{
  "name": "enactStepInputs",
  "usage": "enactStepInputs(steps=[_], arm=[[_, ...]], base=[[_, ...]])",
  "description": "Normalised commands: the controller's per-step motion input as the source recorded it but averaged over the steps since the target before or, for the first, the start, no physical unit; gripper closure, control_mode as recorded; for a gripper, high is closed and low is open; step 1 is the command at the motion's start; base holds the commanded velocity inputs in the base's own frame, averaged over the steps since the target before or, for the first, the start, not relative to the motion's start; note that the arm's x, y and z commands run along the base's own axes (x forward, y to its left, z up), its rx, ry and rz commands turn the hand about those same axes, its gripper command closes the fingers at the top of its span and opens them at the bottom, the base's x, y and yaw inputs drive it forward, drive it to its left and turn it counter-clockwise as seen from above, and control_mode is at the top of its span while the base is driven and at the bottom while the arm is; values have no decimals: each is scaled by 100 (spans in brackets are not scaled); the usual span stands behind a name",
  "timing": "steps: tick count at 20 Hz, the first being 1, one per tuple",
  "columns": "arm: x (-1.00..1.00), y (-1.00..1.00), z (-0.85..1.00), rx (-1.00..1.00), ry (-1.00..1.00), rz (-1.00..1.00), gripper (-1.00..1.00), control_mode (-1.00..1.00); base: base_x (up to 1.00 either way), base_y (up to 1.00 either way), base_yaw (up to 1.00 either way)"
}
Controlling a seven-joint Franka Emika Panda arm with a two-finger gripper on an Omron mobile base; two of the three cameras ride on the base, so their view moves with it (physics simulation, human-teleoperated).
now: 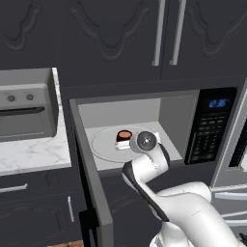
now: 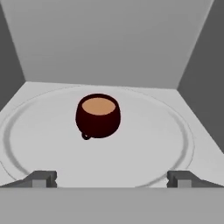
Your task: Pick the cup of tea, navigate to the dining table, and place it on the saucer.
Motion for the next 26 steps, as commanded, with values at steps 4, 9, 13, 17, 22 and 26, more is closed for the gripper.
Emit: enactStepInputs(steps=[4,9,13,17,22,26], arm=[[29,33,0,0,0,-10,-100,-100],[22,19,0,0,0,-10,-100,-100],[17,2,0,0,0,-9,-100,-100],[24,0,0,0,0,-10,-100,-100],[21,3,-6,0,0,-10,-100,-100],[16,5,-11,0,0,-9,-100,-100]], base=[[0,0,0],[0,0,0],[0,0,0],[0,0,0],[0,0,0],[0,0,0]])
